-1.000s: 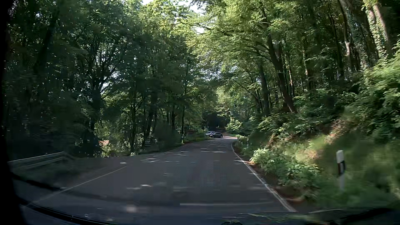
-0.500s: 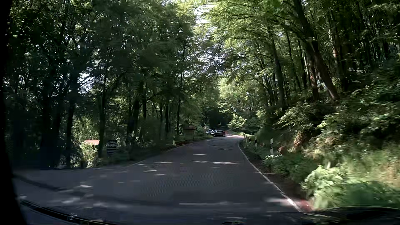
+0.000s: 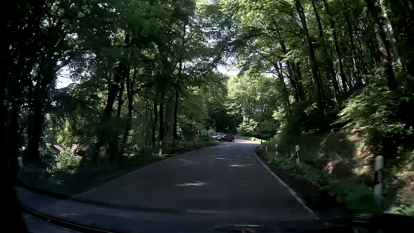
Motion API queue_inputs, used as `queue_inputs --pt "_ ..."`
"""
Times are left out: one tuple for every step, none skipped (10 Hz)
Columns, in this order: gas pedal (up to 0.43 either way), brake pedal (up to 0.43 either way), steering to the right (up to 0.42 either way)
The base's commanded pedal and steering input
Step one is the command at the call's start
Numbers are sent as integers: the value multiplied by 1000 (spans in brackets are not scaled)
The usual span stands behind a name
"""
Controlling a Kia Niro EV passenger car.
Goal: Follow the waypoints while adhering to traffic rules and regulations
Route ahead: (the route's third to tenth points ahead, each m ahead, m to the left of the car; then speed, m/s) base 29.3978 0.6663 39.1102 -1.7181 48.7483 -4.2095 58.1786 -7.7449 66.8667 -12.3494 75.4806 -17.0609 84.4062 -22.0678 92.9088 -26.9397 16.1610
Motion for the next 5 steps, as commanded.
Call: queue_inputs --pt "248 0 17" --pt "248 0 18" --pt "240 0 18" --pt "228 0 20" --pt "220 0 22"
